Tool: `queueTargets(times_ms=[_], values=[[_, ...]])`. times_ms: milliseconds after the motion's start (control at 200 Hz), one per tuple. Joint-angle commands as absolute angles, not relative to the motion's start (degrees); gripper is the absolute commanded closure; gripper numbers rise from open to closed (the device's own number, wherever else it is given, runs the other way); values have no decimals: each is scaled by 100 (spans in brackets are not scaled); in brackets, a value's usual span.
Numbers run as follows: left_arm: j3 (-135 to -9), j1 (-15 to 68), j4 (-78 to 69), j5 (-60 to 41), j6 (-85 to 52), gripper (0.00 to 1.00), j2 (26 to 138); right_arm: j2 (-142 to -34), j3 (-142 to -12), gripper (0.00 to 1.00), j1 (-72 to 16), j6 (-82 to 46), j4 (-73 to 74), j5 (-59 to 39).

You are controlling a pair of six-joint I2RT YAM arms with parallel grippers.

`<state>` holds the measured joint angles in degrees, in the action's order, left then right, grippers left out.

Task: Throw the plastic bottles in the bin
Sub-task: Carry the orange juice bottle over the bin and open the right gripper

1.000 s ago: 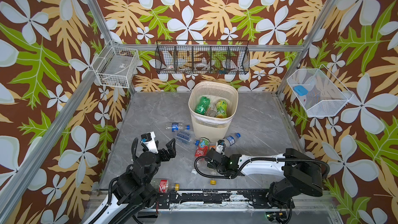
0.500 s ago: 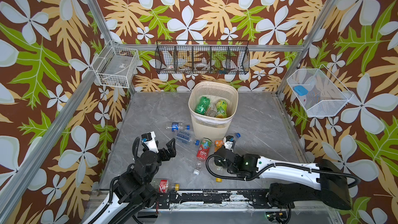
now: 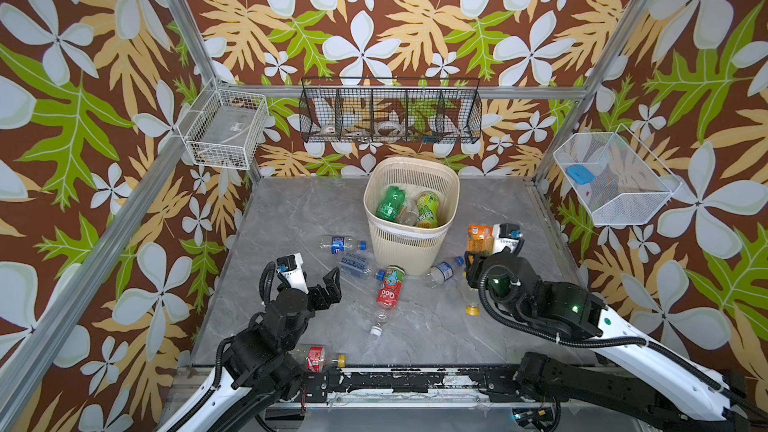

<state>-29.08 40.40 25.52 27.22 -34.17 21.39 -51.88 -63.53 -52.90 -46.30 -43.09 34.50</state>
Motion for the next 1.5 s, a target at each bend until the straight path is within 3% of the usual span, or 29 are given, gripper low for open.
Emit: queueTargets(times_ms=[0,190,571,1131,1211,1296,1496], values=[[-2918,4034,2523,2856,-3424,0,2162,-5418,-7040,55,-5024,-3246,-4449,3681],[-2922,4034,2531,2874,-3420,0,2202,-6638,-8890,54,-4727,-1548,-4104,3410],[-2918,4034,2531,2892,-3436,0,2220,-9776,-12648,54,-3864,651,-4436,1316],[-2927,4034,2531,2880,-3419,0,2314,-10919,-12903,53,-3654,1282,-4540,721],[-2927,4034,2531,2874,-3421,0,2313,-10992,-12892,44,-3650,1244,-4583,734],[-2927,4034,2531,2871,-3411,0,2320,-11021,-12894,24,-3656,1197,-4556,854],[-2927,4034,2523,2852,-3419,0,2316,-10709,-12880,5,-3651,841,-4339,1169]])
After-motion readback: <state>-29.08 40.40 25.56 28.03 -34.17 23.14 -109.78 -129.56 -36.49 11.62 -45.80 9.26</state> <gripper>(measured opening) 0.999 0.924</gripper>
